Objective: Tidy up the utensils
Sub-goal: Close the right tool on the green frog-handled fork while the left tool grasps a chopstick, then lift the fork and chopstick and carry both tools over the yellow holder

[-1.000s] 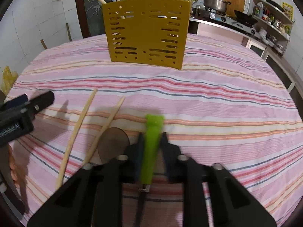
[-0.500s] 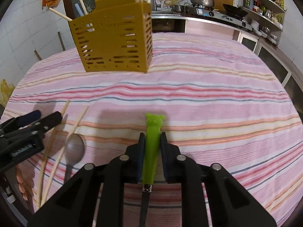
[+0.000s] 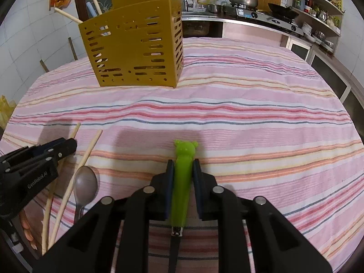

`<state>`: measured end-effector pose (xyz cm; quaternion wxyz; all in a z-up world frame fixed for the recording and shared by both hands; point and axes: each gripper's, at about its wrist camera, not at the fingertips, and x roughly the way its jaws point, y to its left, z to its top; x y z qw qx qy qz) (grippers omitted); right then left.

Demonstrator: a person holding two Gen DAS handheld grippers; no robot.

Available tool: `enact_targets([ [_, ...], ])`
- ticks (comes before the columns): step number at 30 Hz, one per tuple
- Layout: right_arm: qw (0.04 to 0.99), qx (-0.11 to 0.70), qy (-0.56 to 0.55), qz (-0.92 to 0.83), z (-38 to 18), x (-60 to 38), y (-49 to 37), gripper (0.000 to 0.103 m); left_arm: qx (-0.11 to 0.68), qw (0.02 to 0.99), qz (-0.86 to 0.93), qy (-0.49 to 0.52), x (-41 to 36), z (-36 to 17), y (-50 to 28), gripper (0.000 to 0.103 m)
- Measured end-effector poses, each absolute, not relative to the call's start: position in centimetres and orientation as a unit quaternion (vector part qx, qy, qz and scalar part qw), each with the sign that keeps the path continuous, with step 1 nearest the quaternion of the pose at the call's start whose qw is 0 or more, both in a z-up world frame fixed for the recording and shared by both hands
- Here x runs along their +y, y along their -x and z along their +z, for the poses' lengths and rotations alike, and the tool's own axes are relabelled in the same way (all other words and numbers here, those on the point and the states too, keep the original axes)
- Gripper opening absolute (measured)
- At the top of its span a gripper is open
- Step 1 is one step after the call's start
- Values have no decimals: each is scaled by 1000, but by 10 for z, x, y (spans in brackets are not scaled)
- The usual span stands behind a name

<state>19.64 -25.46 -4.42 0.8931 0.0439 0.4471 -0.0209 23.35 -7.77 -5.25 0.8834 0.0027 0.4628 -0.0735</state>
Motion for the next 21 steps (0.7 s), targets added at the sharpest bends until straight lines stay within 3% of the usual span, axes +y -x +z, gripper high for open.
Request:
enact_targets([
  [7, 883, 466, -52, -26, -43, -256, -207, 17, 468, 880, -79, -14, -81, -52, -241, 5],
  [21, 915, 398, -62, -33, -17, -251, -179, 16, 423, 901, -100, -7, -73, -35, -224, 4],
])
